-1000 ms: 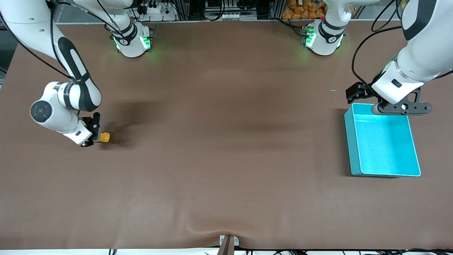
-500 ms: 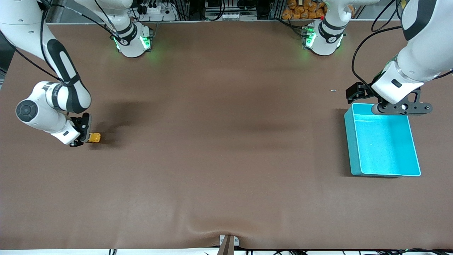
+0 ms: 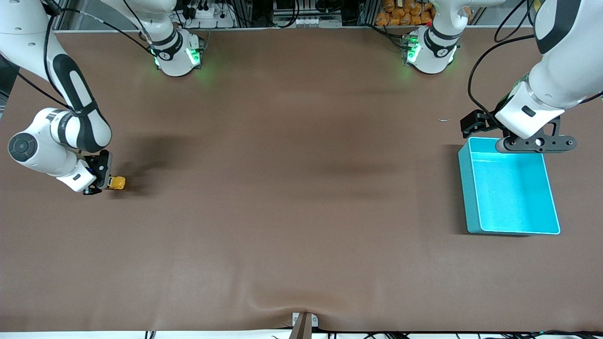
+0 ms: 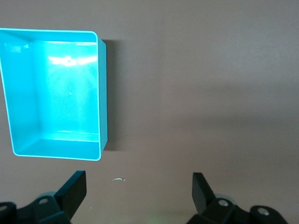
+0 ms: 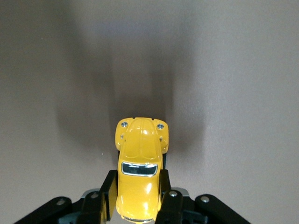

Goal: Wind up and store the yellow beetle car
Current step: 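Pull the held car backward along the table with the right gripper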

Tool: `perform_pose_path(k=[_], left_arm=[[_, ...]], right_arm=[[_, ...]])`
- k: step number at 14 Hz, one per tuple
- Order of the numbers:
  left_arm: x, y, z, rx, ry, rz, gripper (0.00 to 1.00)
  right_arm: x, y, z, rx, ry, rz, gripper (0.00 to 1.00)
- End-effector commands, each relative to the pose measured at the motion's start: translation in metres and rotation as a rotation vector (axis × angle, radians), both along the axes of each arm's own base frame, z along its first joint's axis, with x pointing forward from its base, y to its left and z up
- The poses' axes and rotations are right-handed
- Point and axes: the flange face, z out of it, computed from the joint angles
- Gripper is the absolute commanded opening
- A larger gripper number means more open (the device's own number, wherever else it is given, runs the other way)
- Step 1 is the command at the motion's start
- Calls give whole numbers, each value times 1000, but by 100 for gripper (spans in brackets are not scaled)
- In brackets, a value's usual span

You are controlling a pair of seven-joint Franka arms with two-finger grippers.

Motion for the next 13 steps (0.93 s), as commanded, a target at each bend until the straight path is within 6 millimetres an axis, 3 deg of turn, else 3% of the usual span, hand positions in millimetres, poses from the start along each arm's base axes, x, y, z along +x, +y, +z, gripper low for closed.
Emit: perform_pose_path(k=[1, 3, 4, 7, 10, 13], left_arm=[[1, -3, 2, 15, -6, 10, 100], [1, -2, 2, 15, -6, 13, 100], [1, -2, 1, 15, -5, 11, 100], [1, -1, 2, 15, -6, 14, 100], [2, -1, -2, 15, -2, 16, 100], [3, -1, -2, 15, -1, 16, 100]], right_arm=[[-3, -15, -50, 2, 43, 11, 28], [-1, -19, -48, 1, 40, 6, 32], [6, -21, -41, -5, 25, 6, 42], [41, -32, 2, 5, 87, -19, 100], [63, -43, 47, 18, 153, -46, 100], [59, -56, 54, 56, 168, -95, 100]])
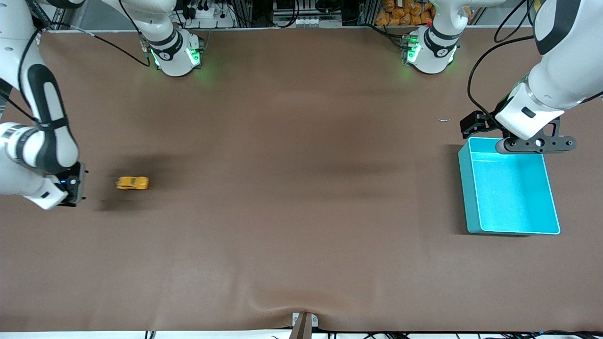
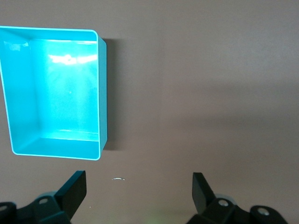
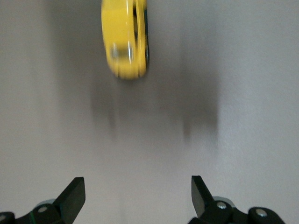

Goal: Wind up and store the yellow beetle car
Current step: 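Release the car to roll toward the teal bin, withdraw the right gripper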

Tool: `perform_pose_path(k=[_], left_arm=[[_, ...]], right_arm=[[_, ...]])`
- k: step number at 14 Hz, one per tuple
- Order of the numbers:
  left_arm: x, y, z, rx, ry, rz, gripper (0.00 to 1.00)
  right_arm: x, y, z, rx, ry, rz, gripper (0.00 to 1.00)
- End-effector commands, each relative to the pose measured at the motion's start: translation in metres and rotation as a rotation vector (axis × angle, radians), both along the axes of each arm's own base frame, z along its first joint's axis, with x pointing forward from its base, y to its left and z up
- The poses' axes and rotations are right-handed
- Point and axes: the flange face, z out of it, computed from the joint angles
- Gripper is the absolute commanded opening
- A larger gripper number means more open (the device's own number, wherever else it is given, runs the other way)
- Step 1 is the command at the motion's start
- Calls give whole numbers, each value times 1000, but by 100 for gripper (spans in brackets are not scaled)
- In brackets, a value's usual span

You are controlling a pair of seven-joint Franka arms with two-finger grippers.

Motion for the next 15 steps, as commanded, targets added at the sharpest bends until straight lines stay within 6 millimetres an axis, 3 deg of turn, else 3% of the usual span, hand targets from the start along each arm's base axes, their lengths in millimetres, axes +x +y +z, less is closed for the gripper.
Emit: perform_pose_path(k=[1, 11, 15], left_arm=[[2, -1, 1, 14, -7, 13, 100], [1, 1, -5, 17, 7, 16, 100], [2, 1, -6, 17, 8, 16, 100]], right_arm=[[-1, -13, -4, 32, 9, -29, 100], [-5, -23, -4, 43, 7, -56, 100], [-2, -21, 11, 120, -37, -154, 100]])
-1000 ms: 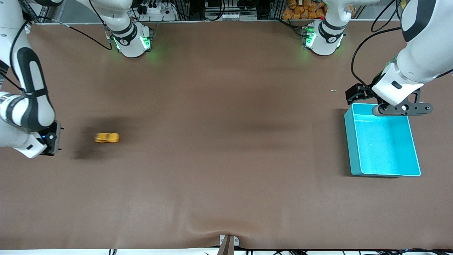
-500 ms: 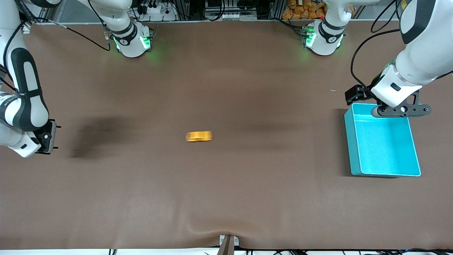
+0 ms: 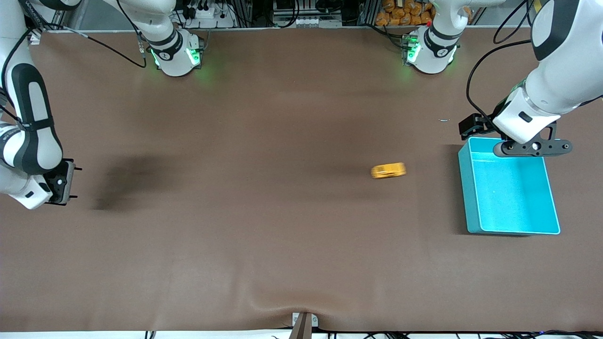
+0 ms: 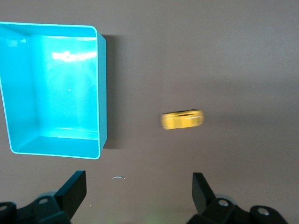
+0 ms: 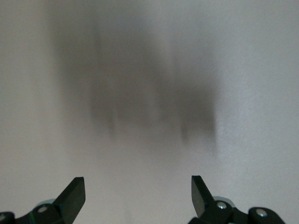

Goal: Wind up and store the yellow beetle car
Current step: 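Release the car to roll toward the teal bin, withdraw the right gripper, then move the left gripper down to the car beside the teal bin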

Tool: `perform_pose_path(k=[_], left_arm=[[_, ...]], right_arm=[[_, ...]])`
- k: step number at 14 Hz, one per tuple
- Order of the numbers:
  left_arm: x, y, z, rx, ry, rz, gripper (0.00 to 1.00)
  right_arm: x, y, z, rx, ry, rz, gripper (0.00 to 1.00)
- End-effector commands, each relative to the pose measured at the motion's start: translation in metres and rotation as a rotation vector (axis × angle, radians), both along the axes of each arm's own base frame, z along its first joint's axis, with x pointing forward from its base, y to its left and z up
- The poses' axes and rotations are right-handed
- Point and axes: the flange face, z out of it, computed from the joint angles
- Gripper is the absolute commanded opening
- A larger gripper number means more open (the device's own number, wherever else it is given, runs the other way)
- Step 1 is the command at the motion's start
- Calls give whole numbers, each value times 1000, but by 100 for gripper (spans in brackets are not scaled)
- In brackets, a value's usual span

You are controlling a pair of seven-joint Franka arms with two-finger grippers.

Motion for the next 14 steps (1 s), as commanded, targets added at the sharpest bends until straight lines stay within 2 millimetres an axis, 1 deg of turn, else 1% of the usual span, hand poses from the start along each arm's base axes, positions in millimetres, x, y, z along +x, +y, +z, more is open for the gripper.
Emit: perform_pose_path(k=[1, 2, 3, 4, 5, 6, 7, 8, 9, 10, 11, 12, 13, 14], left_arm=[[1, 0, 2, 15, -8, 14, 100], [0, 0, 2, 15, -7, 14, 100], [0, 0, 1, 16, -5, 14, 100], [1, 0, 0, 16, -4, 19, 100], [0, -1, -1, 17, -3, 26, 100], [0, -1, -3, 20, 1, 47, 100], [-1, -1, -7, 25, 7, 82, 100], [-2, -1, -12, 32, 16, 125, 100], [-5, -1, -20, 42, 30, 167, 100], [-9, 0, -29, 54, 47, 212, 100], [-14, -3, -38, 66, 62, 245, 100], [-18, -2, -45, 76, 71, 281, 100], [-23, -1, -55, 81, 73, 307, 100], [-28, -1, -66, 84, 69, 320, 100]], right_arm=[[14, -5, 35, 81, -84, -108, 100], [27, -3, 67, 85, -138, -164, 100], [38, 1, 107, 73, -167, -239, 100], [48, 8, 143, 62, -177, -337, 100], [52, 21, 178, 59, -167, -433, 100], [53, 42, 214, 56, -145, -550, 100], [54, 60, 244, 41, -136, -665, 100], [55, 82, 269, 18, -122, -753, 100], [54, 102, 288, 1, -105, -810, 100], [52, 111, 297, -6, -83, -865, 100], [45, 116, 304, -12, -55, -909, 100], [42, 121, 310, -13, -43, -924, 100], [39, 127, 320, -8, -51, -937, 100], [32, 130, 339, 2, -70, -991, 100]])
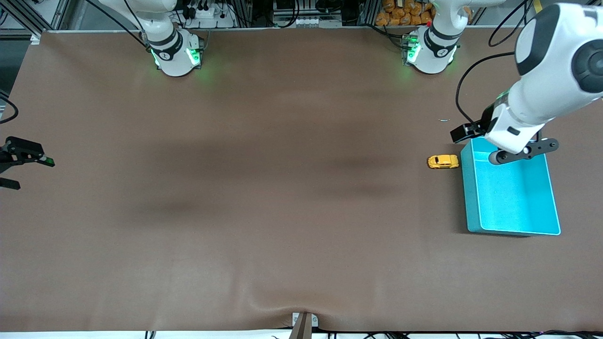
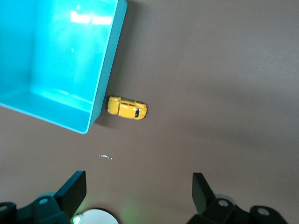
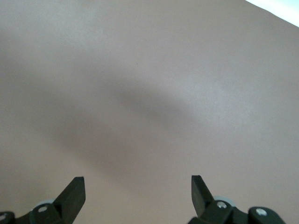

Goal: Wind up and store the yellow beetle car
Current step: 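Move the left gripper down to the car beside the teal bin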

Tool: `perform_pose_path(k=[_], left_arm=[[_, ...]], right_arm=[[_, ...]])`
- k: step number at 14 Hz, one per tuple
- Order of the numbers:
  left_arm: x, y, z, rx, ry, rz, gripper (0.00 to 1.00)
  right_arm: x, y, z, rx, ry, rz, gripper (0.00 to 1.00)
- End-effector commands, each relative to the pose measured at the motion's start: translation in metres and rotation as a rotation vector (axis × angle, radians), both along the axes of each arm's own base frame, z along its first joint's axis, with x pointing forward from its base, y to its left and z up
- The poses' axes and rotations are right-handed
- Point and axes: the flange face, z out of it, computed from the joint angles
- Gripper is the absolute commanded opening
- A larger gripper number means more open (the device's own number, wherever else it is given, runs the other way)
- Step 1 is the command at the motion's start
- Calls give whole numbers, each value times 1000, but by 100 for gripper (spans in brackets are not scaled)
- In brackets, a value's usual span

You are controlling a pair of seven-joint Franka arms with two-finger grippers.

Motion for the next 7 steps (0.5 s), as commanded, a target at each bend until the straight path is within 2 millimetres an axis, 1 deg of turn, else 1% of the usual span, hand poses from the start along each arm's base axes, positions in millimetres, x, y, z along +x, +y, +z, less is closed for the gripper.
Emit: perform_pose_path(k=[1, 2, 3, 4, 5, 6, 7], left_arm=[[-23, 3, -20, 32, -27, 57, 100], [-30, 4, -32, 40, -24, 81, 100], [-33, 5, -41, 46, -21, 113, 100], [-36, 4, -51, 54, -19, 148, 100], [-38, 3, -64, 58, -24, 170, 100], [-42, 4, -78, 58, -29, 178, 100], [-45, 7, -89, 58, -32, 191, 100]], right_arm=[[-14, 3, 34, 35, -12, -183, 100], [-13, 6, 35, 40, 0, -250, 100], [-16, 10, 40, 32, -3, -267, 100], [-19, 23, 49, 23, -11, -262, 100], [-23, 27, 56, 20, -7, -317, 100], [-31, 33, 68, 3, -7, -365, 100], [-35, 47, 75, -33, -1, -387, 100]])
